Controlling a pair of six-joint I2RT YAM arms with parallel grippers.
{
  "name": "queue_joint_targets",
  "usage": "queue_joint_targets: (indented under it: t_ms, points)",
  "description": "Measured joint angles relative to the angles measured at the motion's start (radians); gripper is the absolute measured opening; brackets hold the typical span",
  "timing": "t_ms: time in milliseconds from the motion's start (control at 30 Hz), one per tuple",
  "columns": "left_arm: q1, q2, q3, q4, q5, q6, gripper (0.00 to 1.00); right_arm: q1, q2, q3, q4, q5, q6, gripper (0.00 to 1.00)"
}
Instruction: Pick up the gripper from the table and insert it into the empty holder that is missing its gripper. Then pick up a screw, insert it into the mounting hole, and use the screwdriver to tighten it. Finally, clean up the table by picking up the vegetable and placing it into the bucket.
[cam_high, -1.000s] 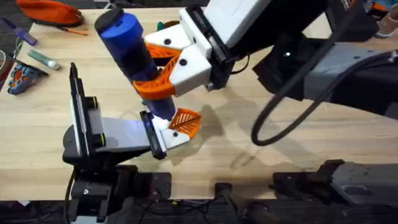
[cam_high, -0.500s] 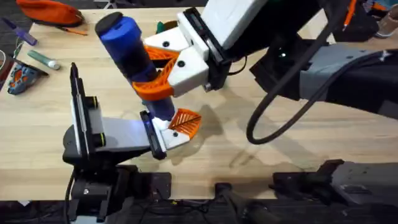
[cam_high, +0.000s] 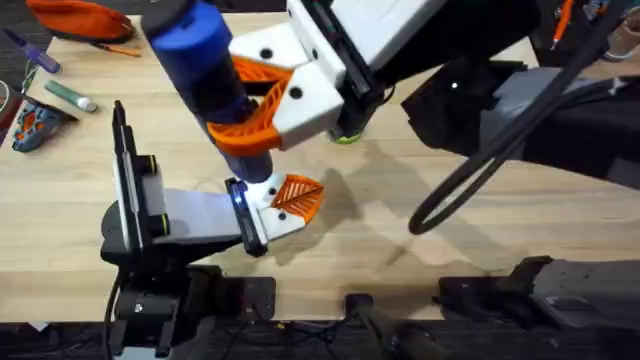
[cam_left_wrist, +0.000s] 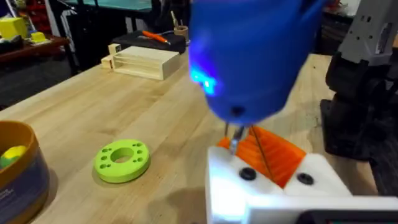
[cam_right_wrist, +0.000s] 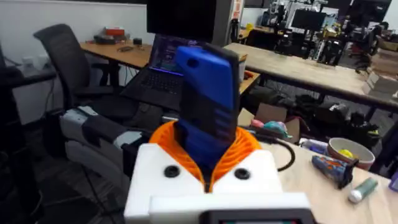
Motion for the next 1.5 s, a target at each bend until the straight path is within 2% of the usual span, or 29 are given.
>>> queue_joint_targets:
  t_ms: [367, 467, 633, 833, 1033, 1200, 1233, 1500]
  points:
    - [0.000, 0.000, 0.000, 0.000, 0.000, 0.000, 0.016, -0.028, 0.000, 0.095, -0.026, -0.071, 0.124, 0.023]
    - [0.000, 0.000, 0.000, 0.000, 0.000, 0.000, 0.016, -0.043, 0.000, 0.108, -0.144, -0.072, 0.125, 0.023]
    - [0.000, 0.000, 0.000, 0.000, 0.000, 0.000, 0.016, -0.086, 0.000, 0.134, -0.450, -0.022, 0.042, 0.023]
    - [0.000, 0.000, 0.000, 0.000, 0.000, 0.000, 0.016, -0.186, 0.000, 0.188, -0.750, 0.118, -0.107, 0.023]
    - [0.000, 0.000, 0.000, 0.000, 0.000, 0.000, 0.016, -0.282, 0.000, 0.330, -1.229, 0.299, -0.302, 0.023]
    - [0.000, 0.000, 0.000, 0.000, 0.000, 0.000, 0.016, -0.309, 0.000, 0.464, -1.621, 0.540, -0.482, 0.022]
    - [0.000, 0.000, 0.000, 0.000, 0.000, 0.000, 0.016, -0.314, 0.000, 0.540, -1.772, 0.684, -0.584, 0.022]
    - [0.000, 0.000, 0.000, 0.000, 0.000, 0.000, 0.016, -0.317, 0.000, 0.649, -1.952, 0.980, -0.871, 0.023]
